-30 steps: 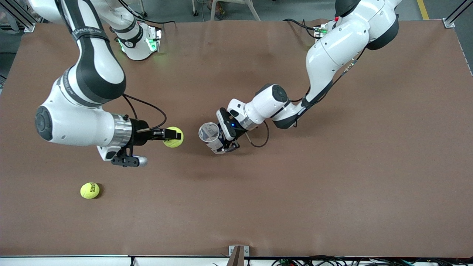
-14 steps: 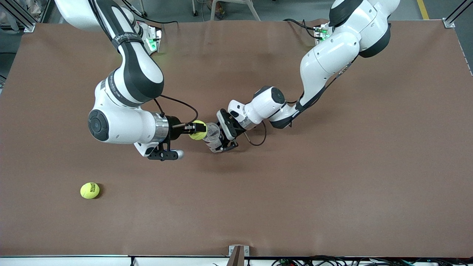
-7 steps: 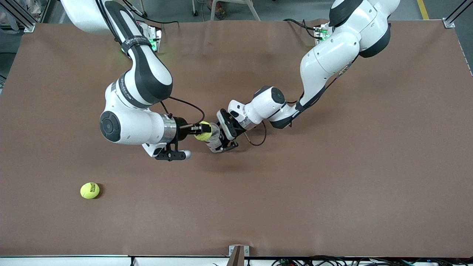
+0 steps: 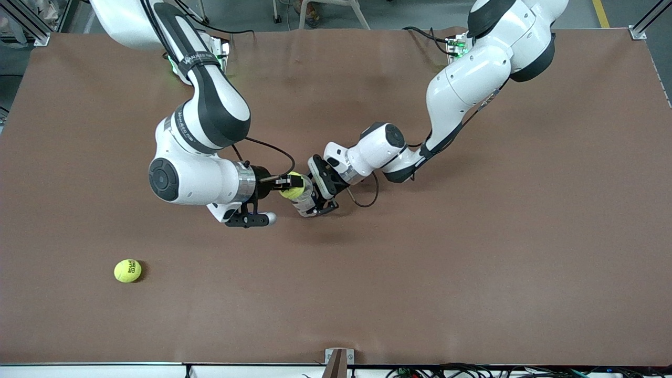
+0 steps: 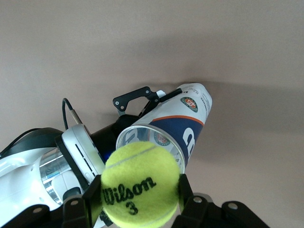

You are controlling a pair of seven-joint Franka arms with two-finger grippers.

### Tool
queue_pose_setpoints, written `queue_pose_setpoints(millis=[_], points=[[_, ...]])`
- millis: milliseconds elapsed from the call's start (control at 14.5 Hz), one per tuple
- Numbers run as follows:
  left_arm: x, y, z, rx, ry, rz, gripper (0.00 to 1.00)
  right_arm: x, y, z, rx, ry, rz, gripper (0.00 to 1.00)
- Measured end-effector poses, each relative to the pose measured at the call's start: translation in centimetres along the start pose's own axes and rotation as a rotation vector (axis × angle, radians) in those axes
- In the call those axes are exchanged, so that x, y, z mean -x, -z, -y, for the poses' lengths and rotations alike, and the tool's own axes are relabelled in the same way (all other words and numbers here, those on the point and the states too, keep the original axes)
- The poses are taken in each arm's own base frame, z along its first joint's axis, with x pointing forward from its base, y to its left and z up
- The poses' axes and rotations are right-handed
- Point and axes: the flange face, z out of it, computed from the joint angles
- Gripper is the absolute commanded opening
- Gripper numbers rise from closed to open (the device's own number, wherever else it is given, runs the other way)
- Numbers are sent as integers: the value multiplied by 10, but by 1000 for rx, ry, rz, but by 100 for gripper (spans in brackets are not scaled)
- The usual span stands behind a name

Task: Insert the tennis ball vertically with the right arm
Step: 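Move the ball over the can opening and release it with the right gripper, then move the right gripper to the second tennis ball and grasp it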

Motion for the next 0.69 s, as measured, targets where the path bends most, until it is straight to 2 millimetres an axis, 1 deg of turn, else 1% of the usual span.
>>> queue_pose_setpoints(millis=[69, 138, 208, 484, 692], points=[[0, 0, 0, 0, 0, 0, 72, 0, -2, 1, 1, 2, 2, 47], [0, 0, 0, 0, 0, 0, 72, 1, -4, 2, 3, 3, 4, 76], [0, 0, 0, 0, 0, 0, 72, 1, -5, 2, 3, 4, 4, 100], [0, 0, 0, 0, 0, 0, 73, 0, -3, 2, 2, -17, -2, 100], [0, 0, 0, 0, 0, 1, 73, -3, 4, -1, 0, -77, -16, 100]])
